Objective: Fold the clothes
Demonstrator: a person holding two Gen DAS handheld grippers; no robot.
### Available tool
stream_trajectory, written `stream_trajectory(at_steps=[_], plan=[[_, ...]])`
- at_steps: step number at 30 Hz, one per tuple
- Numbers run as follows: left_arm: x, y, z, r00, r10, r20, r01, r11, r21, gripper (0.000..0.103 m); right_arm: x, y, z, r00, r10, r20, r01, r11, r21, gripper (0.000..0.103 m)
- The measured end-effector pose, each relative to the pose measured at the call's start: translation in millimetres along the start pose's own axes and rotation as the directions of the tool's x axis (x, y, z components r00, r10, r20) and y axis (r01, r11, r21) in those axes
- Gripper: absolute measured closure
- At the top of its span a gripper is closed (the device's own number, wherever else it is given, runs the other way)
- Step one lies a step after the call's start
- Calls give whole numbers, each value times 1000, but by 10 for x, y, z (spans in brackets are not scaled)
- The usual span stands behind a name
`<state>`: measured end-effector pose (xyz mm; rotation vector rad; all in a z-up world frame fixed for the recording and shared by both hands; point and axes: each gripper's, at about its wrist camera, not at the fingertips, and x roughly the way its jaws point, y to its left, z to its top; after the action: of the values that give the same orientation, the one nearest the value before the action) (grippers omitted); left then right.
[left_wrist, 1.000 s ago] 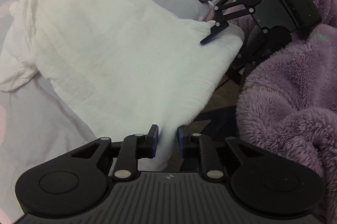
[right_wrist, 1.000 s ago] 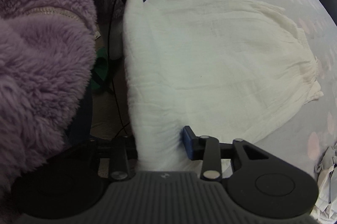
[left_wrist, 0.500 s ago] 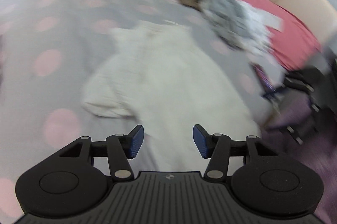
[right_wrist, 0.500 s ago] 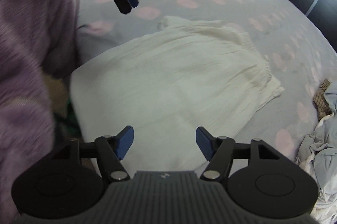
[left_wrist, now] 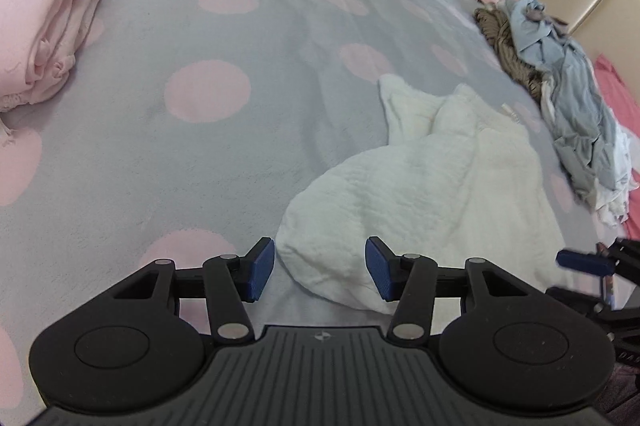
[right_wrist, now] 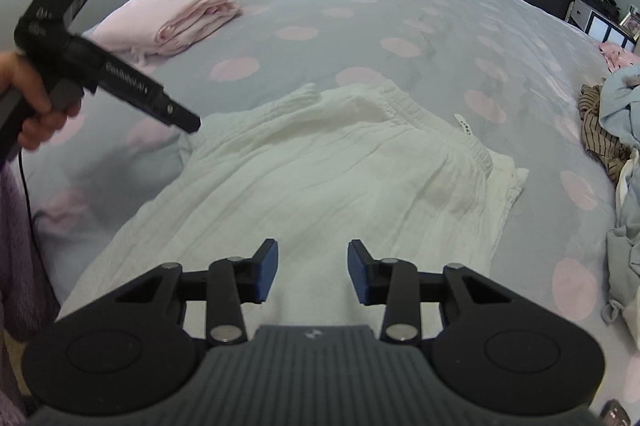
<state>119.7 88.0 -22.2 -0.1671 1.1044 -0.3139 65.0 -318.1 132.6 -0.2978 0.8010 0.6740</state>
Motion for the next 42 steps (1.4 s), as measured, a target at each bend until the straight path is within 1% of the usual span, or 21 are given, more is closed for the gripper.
stream_trajectory(at_steps=[3,4,7,8,9,10,11,12,15,18,21,25,27,30,32,33,35,38,40,41,42], plan=[[57,-16,-16,1000,1,-14,-1,1000,17,95,79,-11,50,999,-5,38,4,1000,17,62],[27,-26,-21,1000,-9,-4,9,1000,21,98,109,-13,63,999,-2,44,1,1000,25,62],[-155,-70,-40,997,-38,62,36,999,29,99,166,-7,99,997,10,76,-12,999,35,63],[-234,-86,-49,995,-47,90,44,999,28,99,164,-1,115,995,17,93,-21,999,36,65],[-324,-102,-68,991,-52,119,49,998,31,99,160,5,131,993,26,111,-30,999,37,72],[-418,-118,-88,987,-57,149,52,998,36,99,156,10,148,991,35,129,-40,998,38,77],[-494,-142,-104,983,-67,174,60,997,48,99,168,24,170,989,48,141,-54,998,37,79],[-566,-168,-119,977,-79,196,68,996,62,100,183,39,193,986,62,152,-68,997,35,79],[-737,-279,-145,958,-160,238,132,983,129,100,294,114,263,983,100,155,-105,994,24,79],[-709,-461,-168,955,-207,211,163,964,211,100,453,159,314,983,119,140,-124,992,25,81],[-663,-650,-190,953,-249,174,192,938,290,100,618,141,320,983,134,123,-141,989,47,86],[-601,-901,-221,947,-298,120,231,891,392,100,792,93,308,977,176,119,-188,978,89,85],[-571,-1026,-236,943,-321,91,251,862,440,100,819,85,309,977,185,102,-194,978,80,84],[-525,-1066,-232,941,-327,83,259,857,446,100,741,47,315,985,160,67,-165,984,63,83],[-495,-1082,-237,942,-327,78,260,854,452,100,615,-12,305,990,133,52,-137,989,61,77],[-473,-1099,-252,944,-323,72,255,849,462,100,545,-51,276,994,103,47,-106,993,59,74],[-393,-1178,-299,951,-306,51,241,831,501,100,402,-133,208,999,34,39,-36,998,53,73],[-217,-1317,-388,963,-271,-5,227,796,561,98,211,-339,78,998,-9,56,0,988,157,73],[-102,-1399,-475,969,-241,-53,223,767,602,88,113,-438,38,997,-26,69,10,975,222,73],[-92,-1429,-520,969,-236,-68,227,752,619,81,71,-457,32,996,-40,79,20,972,234,73],[-92,-1456,-564,969,-235,-79,231,737,635,78,42,-464,37,995,-45,89,23,971,237,73]])
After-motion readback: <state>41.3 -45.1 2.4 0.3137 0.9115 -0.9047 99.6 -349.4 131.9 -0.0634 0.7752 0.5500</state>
